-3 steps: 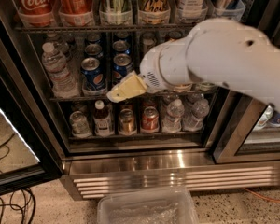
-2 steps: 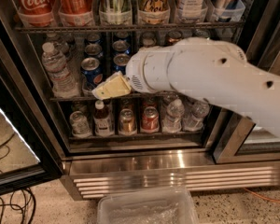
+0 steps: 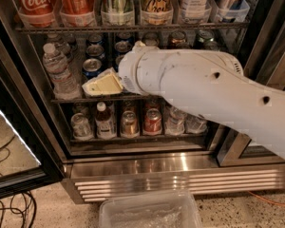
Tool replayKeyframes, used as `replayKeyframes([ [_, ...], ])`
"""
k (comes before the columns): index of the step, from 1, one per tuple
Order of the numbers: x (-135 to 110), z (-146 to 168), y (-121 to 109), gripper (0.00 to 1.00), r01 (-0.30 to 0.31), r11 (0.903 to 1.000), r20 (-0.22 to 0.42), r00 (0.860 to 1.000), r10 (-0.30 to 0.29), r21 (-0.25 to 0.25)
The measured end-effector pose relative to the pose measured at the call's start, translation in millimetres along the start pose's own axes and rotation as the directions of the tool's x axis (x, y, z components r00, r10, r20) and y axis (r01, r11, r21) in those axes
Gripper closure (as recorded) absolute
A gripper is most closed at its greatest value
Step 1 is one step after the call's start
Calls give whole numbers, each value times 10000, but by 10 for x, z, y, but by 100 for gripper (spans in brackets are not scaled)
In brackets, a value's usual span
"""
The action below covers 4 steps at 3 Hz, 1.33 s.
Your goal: Pick pepsi can from middle shelf of fridge
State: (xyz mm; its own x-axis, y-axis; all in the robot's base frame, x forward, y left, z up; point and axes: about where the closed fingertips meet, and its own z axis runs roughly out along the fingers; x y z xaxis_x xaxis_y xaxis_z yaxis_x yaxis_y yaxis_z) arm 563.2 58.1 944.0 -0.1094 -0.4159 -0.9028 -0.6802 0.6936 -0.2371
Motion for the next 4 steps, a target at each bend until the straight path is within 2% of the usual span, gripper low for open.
replayKeyframes([
  [1,-27,28,240,0,-151,9999,332,9993,152,-40],
  [2,-20,-33,399,0,-473,9985,897,9950,446,278],
  [3,-22,-178,453,0,-1007,9909,1698,9819,845,895],
  [4,-21,-177,454,0,-1010,9909,1698,9818,848,895],
])
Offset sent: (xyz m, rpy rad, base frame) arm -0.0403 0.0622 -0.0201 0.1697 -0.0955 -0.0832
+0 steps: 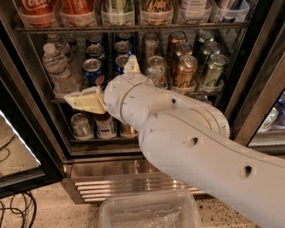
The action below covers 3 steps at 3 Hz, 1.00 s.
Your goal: Pick pepsi can from middle shelf of fridge
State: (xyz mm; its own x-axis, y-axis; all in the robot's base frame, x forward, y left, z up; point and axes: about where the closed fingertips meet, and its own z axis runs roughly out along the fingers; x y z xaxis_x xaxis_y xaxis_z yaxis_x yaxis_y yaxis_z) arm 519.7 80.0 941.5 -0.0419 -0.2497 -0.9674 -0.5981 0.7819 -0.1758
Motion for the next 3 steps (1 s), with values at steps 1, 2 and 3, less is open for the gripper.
replayKeyframes([
  [1,120,36,65,0,-375,9993,13,9993,375,-13],
  [2,424,72,155,0,-999,9949,-110,9949,1001,145],
  [3,660,135,215,0,-1386,9888,29,9903,1386,563],
])
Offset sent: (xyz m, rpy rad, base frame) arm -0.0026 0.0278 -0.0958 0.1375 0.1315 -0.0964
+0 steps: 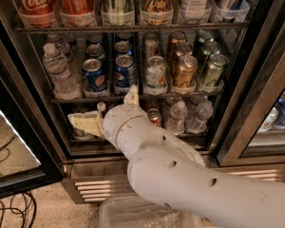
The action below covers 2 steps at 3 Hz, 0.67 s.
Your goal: Pick pepsi can from middle shelf of fridge
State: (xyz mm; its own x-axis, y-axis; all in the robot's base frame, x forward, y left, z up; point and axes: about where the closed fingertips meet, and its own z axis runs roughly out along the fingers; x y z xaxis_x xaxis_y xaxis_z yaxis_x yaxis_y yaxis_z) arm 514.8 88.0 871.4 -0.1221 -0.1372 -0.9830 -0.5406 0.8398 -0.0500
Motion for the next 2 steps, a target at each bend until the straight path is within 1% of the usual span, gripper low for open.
replayKeyframes([
  [1,56,111,54,0,-260,9985,600,9979,232,478],
  [2,47,109,54,0,-257,9982,662,9976,220,549],
])
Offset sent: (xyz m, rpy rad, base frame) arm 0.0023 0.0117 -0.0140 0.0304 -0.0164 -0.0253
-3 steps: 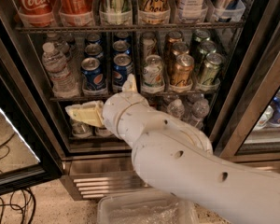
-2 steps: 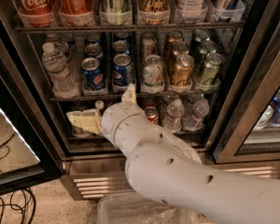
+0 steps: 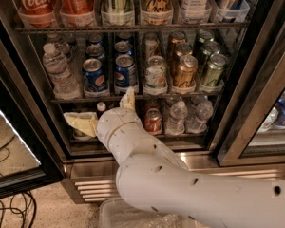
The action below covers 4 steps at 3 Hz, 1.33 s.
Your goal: Pick pepsi can from middle shelf of fridge
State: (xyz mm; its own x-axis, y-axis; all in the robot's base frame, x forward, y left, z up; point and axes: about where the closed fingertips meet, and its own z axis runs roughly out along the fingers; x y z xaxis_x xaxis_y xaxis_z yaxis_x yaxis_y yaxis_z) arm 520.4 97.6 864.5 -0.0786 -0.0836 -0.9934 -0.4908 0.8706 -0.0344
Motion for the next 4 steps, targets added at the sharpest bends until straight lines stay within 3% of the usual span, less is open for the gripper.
replayKeyframes([
  [3,146,152,-342,21,-23,9946,466,9989,-26,1040],
  [4,196,223,-452,22,4,9908,570,9983,-82,1356],
])
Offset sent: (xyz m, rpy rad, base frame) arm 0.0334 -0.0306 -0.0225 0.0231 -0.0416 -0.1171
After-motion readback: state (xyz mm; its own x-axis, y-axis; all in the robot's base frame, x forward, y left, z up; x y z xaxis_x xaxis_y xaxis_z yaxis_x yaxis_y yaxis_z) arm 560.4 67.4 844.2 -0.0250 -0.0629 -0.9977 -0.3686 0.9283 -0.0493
